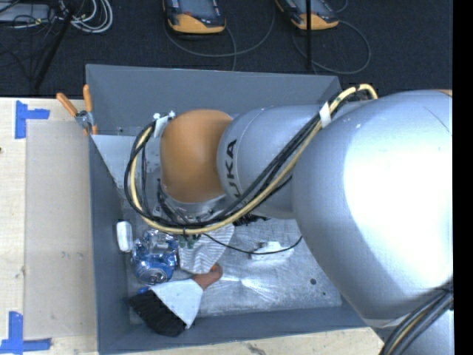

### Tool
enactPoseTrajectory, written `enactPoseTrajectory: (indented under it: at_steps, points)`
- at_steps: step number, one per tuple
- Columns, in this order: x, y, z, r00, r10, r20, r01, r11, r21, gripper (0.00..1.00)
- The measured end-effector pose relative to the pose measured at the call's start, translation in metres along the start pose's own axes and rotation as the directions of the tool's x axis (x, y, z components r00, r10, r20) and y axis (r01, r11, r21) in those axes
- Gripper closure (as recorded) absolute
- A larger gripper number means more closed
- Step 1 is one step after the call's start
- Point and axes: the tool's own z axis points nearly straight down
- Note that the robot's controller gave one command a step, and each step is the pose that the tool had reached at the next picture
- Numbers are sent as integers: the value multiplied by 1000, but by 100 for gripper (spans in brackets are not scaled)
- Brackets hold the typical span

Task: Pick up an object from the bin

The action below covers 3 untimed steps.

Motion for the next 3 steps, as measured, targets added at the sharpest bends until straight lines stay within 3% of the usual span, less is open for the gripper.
enactPoseTrajectory:
  at_steps: [1, 3]
  points:
    - [0, 0, 0, 1000, 0, 0, 0, 1000, 0, 100]
    - [0, -6, -82, 999, 34, 0, -34, 999, -2, 100]
